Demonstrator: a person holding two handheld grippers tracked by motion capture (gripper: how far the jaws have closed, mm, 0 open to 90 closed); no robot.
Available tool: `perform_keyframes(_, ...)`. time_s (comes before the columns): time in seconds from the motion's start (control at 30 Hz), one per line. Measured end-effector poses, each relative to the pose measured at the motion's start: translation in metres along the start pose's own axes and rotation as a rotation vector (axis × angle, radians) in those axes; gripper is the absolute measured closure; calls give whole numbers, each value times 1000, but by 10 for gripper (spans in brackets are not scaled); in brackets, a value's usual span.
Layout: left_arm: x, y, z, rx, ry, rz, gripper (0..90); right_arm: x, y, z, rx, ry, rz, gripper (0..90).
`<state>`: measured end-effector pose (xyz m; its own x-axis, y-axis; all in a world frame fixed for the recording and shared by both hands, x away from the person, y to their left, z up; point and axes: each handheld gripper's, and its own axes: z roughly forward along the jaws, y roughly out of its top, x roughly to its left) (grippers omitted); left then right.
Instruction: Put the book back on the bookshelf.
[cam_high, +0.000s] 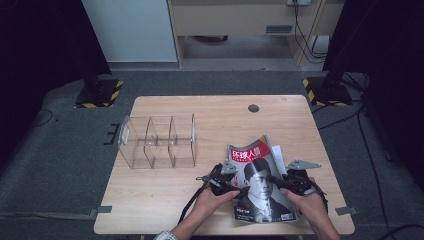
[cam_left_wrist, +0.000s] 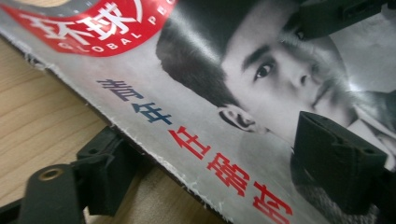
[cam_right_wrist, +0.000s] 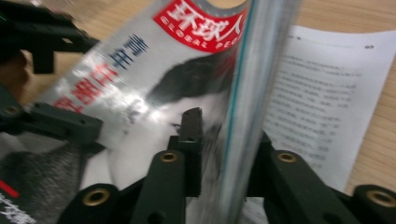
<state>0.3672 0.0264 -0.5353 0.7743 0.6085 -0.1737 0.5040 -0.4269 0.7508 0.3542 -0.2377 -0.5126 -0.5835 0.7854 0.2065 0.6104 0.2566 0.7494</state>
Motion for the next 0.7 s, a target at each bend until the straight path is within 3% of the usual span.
perform_keyframes(0.2, 0, 0, -1, 0, 50, 20, 275, -3, -6, 10, 102, -55, -7, 514)
perform_keyframes(0.33, 0, 0, -2, -2, 60, 21, 324, -4, -6, 12, 96, -73, -15, 354)
perform_keyframes(0.4, 0, 0, -2, -1, 63, 24, 331, -4, -7, 13, 93, -112, -23, 276)
perform_keyframes(0.53, 0, 0, -2, -2, 64, 26, 341, -8, -6, 11, 79, -161, -11, 217)
perform_keyframes(0.63, 0, 0, -2, -2, 64, 26, 349, -12, -8, 11, 97, -207, -16, 201)
perform_keyframes(0.7, 1, 0, -2, -3, 63, 28, 359, -14, -9, 10, 99, -207, -2, 207)
